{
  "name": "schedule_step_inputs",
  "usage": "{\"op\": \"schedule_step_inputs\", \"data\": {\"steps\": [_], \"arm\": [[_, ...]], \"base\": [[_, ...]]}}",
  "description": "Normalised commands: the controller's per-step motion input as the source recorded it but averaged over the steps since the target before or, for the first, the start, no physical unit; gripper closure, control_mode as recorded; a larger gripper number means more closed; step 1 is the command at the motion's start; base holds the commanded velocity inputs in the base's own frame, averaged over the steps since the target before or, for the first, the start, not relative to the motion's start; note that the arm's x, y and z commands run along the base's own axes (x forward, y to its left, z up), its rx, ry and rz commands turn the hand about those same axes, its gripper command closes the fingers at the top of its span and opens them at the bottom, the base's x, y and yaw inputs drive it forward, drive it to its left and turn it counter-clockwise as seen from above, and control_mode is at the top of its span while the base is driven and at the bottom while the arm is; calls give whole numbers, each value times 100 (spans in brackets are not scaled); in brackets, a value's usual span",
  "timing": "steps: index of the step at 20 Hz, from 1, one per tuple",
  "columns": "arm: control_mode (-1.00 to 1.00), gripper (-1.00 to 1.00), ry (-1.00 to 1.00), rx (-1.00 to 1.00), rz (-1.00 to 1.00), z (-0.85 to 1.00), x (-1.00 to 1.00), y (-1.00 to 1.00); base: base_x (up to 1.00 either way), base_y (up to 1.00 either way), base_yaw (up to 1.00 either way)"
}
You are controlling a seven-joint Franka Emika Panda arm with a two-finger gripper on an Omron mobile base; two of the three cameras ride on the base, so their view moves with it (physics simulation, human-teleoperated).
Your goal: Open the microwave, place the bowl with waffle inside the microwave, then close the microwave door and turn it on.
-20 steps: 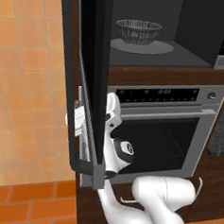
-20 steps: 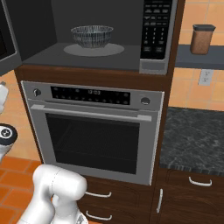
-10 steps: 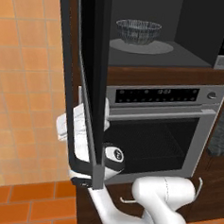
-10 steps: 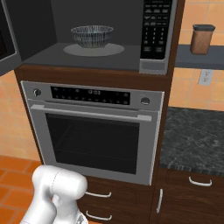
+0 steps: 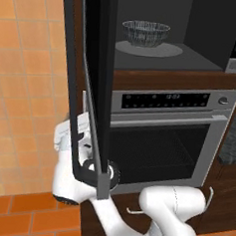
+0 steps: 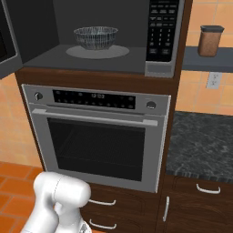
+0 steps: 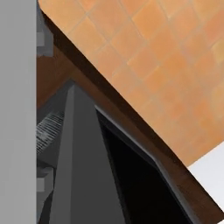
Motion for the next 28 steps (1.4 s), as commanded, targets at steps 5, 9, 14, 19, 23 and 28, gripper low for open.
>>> {"op": "schedule_step_inputs", "data": {"steps": [5, 9, 14, 19, 23, 28], "arm": [[-100, -100, -17, -7, -1, -13, -30, 60], [-100, -100, -23, -8, -8, 2, -83, 87], [-100, -100, -22, -1, -21, 53, -72, 44], [-100, -100, -14, 0, -30, 58, -9, 1], [-100, -100, -15, 0, -31, 20, 0, -14], [-100, -100, -13, 1, -30, 36, 0, -25]], "base": [[0, 0, 0], [0, 0, 0], [0, 0, 0], [0, 0, 0], [0, 0, 0], [0, 0, 0]]}}
